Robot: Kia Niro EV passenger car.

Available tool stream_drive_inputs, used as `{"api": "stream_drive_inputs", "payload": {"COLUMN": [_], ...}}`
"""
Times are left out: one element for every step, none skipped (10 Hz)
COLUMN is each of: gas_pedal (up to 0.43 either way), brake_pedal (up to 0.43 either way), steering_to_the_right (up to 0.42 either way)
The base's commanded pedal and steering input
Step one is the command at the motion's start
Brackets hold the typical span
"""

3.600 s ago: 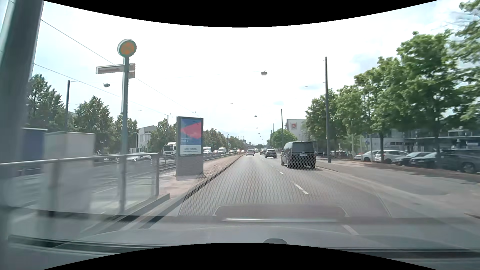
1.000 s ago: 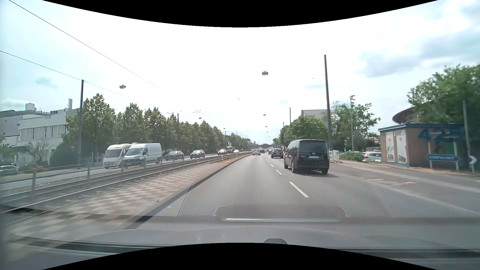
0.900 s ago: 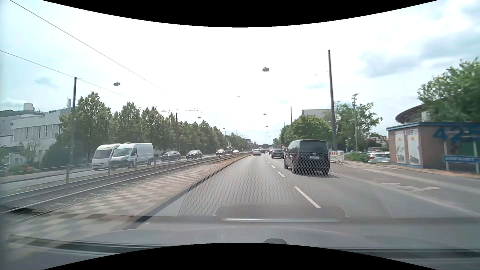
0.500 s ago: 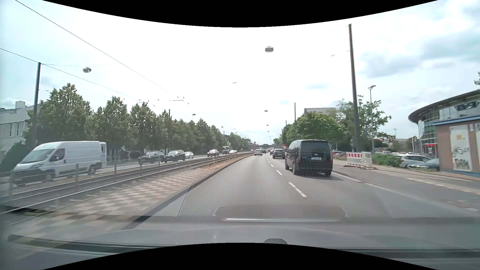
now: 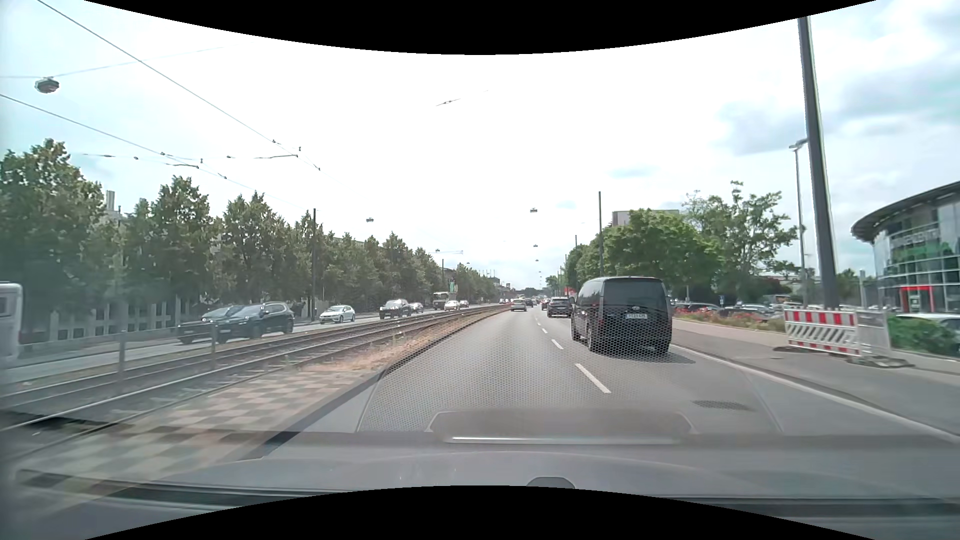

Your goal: Follow the waypoints while adhering to traffic rules and regulations

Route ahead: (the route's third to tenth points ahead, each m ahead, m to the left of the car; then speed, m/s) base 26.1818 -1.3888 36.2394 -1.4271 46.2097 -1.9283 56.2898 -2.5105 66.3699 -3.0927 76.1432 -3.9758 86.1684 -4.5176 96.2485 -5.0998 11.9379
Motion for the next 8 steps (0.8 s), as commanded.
{"api": "stream_drive_inputs", "payload": {"gas_pedal": [0.047, 0.047, 0.047, 0.047, 0.047, 0.047, 0.047, 0.047], "brake_pedal": [0.0, 0.0, 0.0, 0.0, 0.0, 0.0, 0.0, 0.0], "steering_to_the_right": [-0.001, -0.001, -0.001, -0.001, -0.001, -0.001, -0.001, -0.001]}}
